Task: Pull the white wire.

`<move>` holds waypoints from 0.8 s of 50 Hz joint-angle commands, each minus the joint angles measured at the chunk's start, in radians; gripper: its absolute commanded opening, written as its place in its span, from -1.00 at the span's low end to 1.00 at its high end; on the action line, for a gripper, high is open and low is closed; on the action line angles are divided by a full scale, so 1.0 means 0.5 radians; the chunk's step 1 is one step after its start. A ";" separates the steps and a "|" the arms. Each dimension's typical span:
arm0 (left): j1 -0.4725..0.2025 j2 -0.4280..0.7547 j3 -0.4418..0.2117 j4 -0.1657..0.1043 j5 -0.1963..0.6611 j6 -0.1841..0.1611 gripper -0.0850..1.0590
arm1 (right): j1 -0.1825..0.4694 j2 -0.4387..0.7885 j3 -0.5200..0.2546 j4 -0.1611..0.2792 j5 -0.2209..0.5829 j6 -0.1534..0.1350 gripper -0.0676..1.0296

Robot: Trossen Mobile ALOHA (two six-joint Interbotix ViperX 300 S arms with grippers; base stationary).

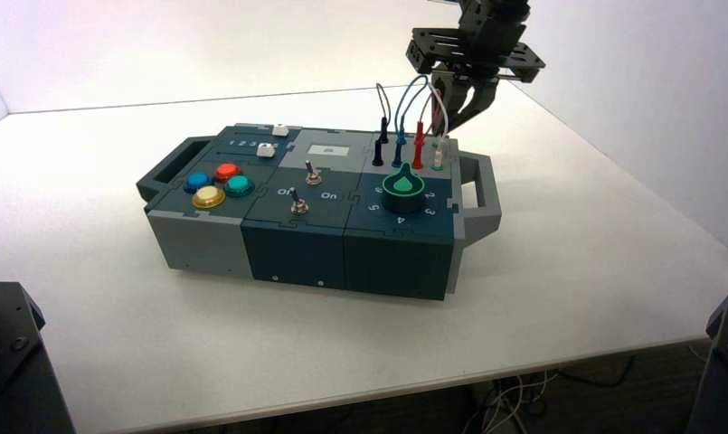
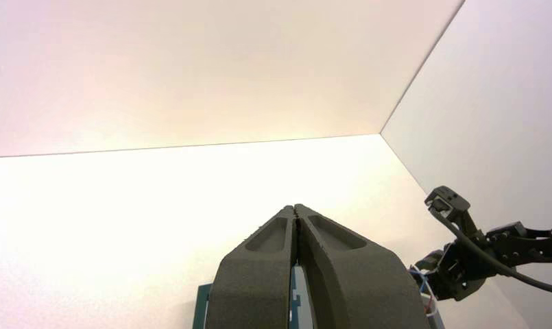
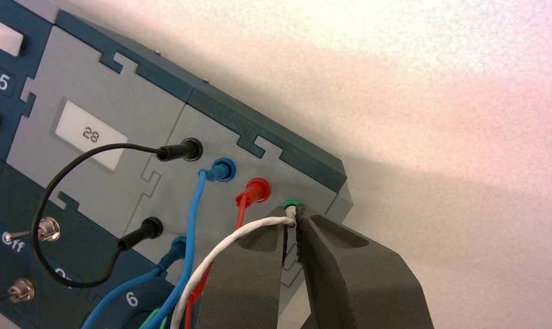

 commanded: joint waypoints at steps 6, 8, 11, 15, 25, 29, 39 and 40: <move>0.000 0.015 -0.058 0.003 -0.031 0.000 -0.91 | 0.003 -0.144 -0.095 -0.006 0.031 0.003 -0.92; 0.000 0.015 -0.055 0.003 -0.037 0.003 -0.91 | 0.003 -0.150 -0.095 -0.003 0.034 0.000 -0.92; 0.000 0.015 -0.052 0.003 -0.040 0.000 -0.91 | 0.000 -0.169 -0.095 -0.006 0.034 0.003 -0.92; 0.000 0.018 -0.046 0.003 -0.043 0.000 -0.91 | 0.003 -0.193 -0.098 -0.003 0.040 0.003 -0.92; 0.000 0.028 -0.031 0.003 -0.043 -0.006 -0.91 | 0.003 -0.212 -0.138 -0.006 0.083 0.003 -0.92; 0.000 0.028 -0.031 0.003 -0.043 -0.006 -0.91 | 0.003 -0.218 -0.138 -0.009 0.092 0.006 -0.92; 0.000 0.018 -0.031 0.000 -0.043 -0.006 -0.91 | -0.025 -0.221 -0.132 -0.046 0.095 0.012 -0.92; 0.000 0.021 -0.031 0.000 -0.043 -0.006 -0.91 | -0.025 -0.221 -0.132 -0.049 0.095 0.012 -0.92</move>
